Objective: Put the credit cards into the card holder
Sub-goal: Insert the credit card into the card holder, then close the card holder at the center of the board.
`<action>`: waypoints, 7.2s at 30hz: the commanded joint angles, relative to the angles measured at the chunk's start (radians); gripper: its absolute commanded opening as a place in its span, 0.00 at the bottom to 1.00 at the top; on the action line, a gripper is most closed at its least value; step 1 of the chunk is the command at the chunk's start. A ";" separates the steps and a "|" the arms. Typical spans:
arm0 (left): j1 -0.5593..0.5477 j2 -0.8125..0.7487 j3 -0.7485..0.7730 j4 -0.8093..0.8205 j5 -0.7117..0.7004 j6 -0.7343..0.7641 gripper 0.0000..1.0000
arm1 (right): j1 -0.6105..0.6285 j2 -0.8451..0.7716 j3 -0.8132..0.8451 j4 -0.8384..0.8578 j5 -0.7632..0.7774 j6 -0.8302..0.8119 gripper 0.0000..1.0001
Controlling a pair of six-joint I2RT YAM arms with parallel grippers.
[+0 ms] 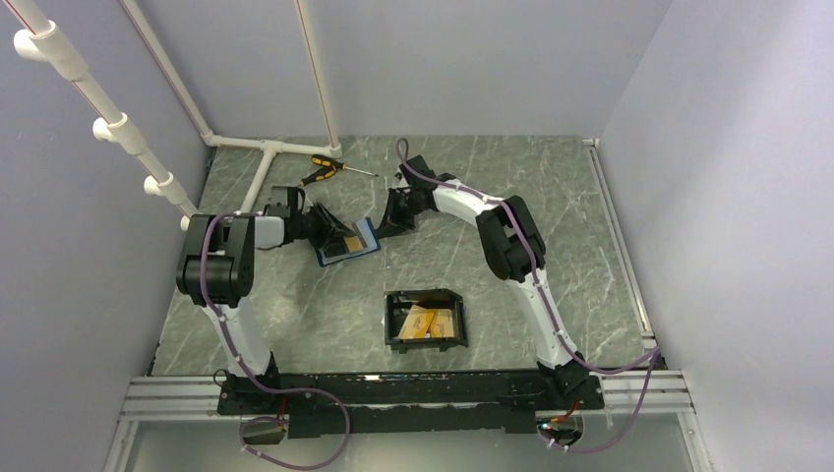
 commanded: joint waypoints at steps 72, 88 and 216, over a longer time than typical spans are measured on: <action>0.147 0.125 0.320 -0.515 0.054 0.394 0.92 | -0.071 -0.011 0.186 -0.322 0.054 -0.213 0.59; 0.141 0.101 0.285 -0.384 0.242 0.265 0.89 | -0.060 0.039 0.144 -0.261 0.076 -0.133 0.00; -0.179 0.204 0.403 -0.496 0.148 0.272 0.00 | -0.121 -0.264 -0.161 -0.208 0.010 -0.140 0.00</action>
